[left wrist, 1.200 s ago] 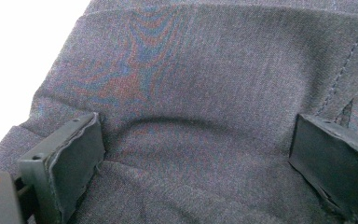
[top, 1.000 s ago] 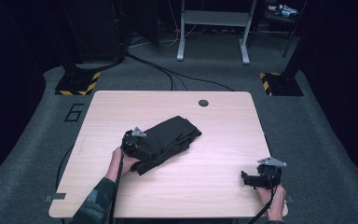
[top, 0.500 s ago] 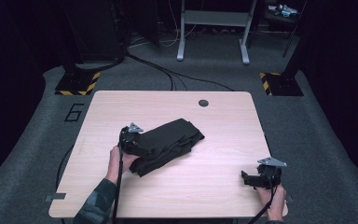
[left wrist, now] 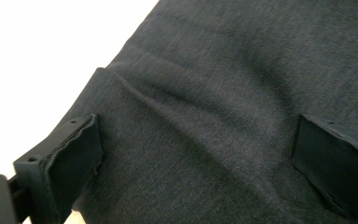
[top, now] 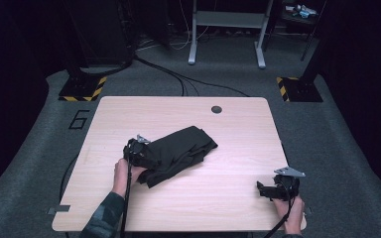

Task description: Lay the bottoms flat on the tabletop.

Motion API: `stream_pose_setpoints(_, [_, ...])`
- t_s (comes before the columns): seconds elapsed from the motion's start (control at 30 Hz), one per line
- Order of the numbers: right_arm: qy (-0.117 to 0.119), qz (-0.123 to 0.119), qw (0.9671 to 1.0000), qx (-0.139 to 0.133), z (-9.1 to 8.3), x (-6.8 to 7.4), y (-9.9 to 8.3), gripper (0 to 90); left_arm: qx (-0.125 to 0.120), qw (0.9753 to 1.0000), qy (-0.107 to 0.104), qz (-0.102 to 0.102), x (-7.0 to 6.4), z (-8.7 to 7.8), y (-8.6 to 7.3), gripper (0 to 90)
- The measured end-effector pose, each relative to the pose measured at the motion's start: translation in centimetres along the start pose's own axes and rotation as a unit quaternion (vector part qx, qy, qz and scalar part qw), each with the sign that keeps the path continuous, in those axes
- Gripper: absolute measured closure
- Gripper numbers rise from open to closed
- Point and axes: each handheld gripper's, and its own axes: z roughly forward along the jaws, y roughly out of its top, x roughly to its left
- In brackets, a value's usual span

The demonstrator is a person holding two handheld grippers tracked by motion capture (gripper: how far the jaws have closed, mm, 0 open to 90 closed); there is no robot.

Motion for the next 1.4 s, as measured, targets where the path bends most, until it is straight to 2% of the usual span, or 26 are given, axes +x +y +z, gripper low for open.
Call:
stream_pose_setpoints(0.13, [0.0,0.0,1.0,0.0,0.0,0.0,0.0,0.2,-0.012,0.9997,-0.02,0.009,0.3,0.1,-0.1,3.4])
stream_pose_setpoints(0.27, [0.0,0.0,1.0,0.0,0.0,0.0,0.0,0.2,-0.016,0.9987,-0.038,0.029,0.5,0.2,-0.2,3.3])
stream_pose_setpoints(0.43, [0.0,0.0,1.0,0.0,0.0,0.0,0.0,0.1,-0.021,0.996,-0.064,0.059,-0.4,0.7,0.3,3.3])
stream_pose_setpoints(0.5, [0.0,0.0,1.0,-0.001,0.0,0.0,0.0,0.1,-0.027,0.9938,-0.08,0.072,-1.1,1.1,0.5,3.3])
stream_pose_setpoints(0.67, [0.0,0.0,1.0,0.0,0.0,0.0,0.0,0.1,-0.028,0.9866,-0.116,0.111,-2.7,1.5,1.0,3.4])
stream_pose_setpoints(0.8, [0.0,0.0,1.0,0.0,0.0,0.0,0.0,0.2,-0.034,0.9817,-0.14,0.124,-4.2,1.7,1.0,3.4])
stream_pose_setpoints(0.97, [-0.001,0.003,1.0,-0.001,0.0,0.0,0.0,0.5,-0.031,0.974,-0.165,0.152,-5.9,1.7,1.2,3.4])
stream_pose_setpoints(1.03, [0.0,0.005,1.0,-0.001,0.0,0.0,0.0,0.6,-0.033,0.974,-0.162,0.155,-6.3,1.6,1.4,3.1])
stream_pose_setpoints(1.07, [-0.001,0.004,1.0,-0.002,0.0,0.0,0.0,0.7,-0.036,0.9755,-0.157,0.15,-6.3,1.4,1.5,2.8])
stream_pose_setpoints(1.2, [0.0,0.008,1.0,-0.002,-0.1,0.0,-0.1,1.0,-0.054,0.9776,-0.155,0.132,-6.2,0.0,2.0,0.0])
stream_pose_setpoints(1.27, [-0.001,0.006,1.0,-0.003,0.0,0.0,-0.1,1.0,-0.07,0.977,-0.153,0.131,-6.5,-1.1,2.2,0.0])
stream_pose_setpoints(1.33, [-0.001,0.009,1.0,-0.002,-0.1,0.0,-0.1,1.0,-0.084,0.9773,-0.142,0.133,-7.1,-2.2,2.6,0.0])
stream_pose_setpoints(1.4, [-0.001,0.008,1.0,-0.002,-0.1,0.0,-0.1,1.0,-0.087,0.9759,-0.144,0.139,-7.9,-2.9,3.0,0.0])
